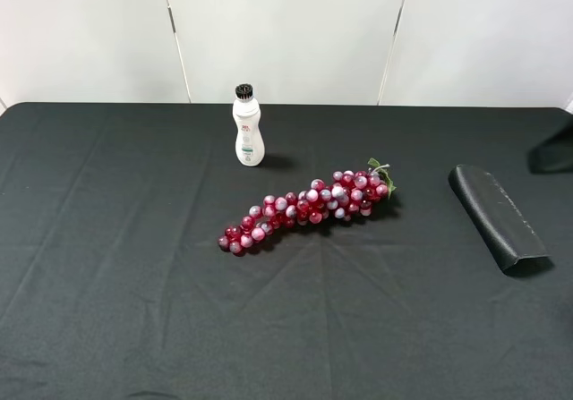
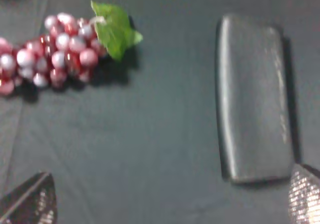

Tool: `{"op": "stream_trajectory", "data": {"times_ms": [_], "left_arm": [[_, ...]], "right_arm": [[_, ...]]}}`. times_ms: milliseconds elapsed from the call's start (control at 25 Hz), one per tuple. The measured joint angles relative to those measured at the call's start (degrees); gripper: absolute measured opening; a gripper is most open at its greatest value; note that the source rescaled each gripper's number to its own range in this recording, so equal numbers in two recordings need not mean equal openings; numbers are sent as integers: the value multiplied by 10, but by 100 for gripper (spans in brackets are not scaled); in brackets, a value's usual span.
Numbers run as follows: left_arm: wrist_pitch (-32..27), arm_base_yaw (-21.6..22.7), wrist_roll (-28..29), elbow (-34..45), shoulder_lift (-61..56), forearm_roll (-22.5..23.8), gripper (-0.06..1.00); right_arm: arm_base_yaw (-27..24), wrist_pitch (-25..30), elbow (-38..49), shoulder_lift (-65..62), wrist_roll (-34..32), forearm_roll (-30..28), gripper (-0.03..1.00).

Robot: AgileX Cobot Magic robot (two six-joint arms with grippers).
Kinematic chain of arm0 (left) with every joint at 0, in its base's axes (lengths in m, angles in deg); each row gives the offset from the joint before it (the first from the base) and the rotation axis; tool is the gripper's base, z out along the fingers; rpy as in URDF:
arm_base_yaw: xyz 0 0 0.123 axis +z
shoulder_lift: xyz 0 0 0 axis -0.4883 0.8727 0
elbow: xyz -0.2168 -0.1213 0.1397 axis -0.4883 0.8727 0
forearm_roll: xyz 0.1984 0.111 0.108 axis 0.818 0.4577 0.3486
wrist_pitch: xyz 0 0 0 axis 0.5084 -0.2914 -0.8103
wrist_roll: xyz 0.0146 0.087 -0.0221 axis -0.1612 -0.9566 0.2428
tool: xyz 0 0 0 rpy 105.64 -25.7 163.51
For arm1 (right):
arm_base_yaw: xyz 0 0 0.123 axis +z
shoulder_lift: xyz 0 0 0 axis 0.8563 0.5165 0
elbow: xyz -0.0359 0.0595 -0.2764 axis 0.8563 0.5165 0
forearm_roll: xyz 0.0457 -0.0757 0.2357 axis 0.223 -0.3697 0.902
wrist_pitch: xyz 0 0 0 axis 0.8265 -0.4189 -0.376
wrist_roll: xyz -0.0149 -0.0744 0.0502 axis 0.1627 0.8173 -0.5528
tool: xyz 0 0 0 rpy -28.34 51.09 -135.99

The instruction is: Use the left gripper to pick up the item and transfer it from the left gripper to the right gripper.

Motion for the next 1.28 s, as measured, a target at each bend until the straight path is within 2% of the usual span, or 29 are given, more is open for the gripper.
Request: {"op": "stream_trajectory", "data": {"times_ms": [320, 480, 880, 1200, 1280], "left_arm": [[0, 0, 0, 0, 0, 0, 100], [0, 0, 0, 0, 0, 0, 100], [0, 0, 0, 0, 0, 0, 100], [0, 0, 0, 0, 0, 0, 100], [0, 0, 0, 0, 0, 0, 100]], "right_arm": [[0, 133, 0, -142, -100, -73, 100], [0, 139, 0, -231, -122, -84, 100], [0, 145, -1, -413, -127, -125, 100], [0, 146, 44, -469, -141, -148, 100], [0, 128, 63, -469, -144, -150, 100]]}}
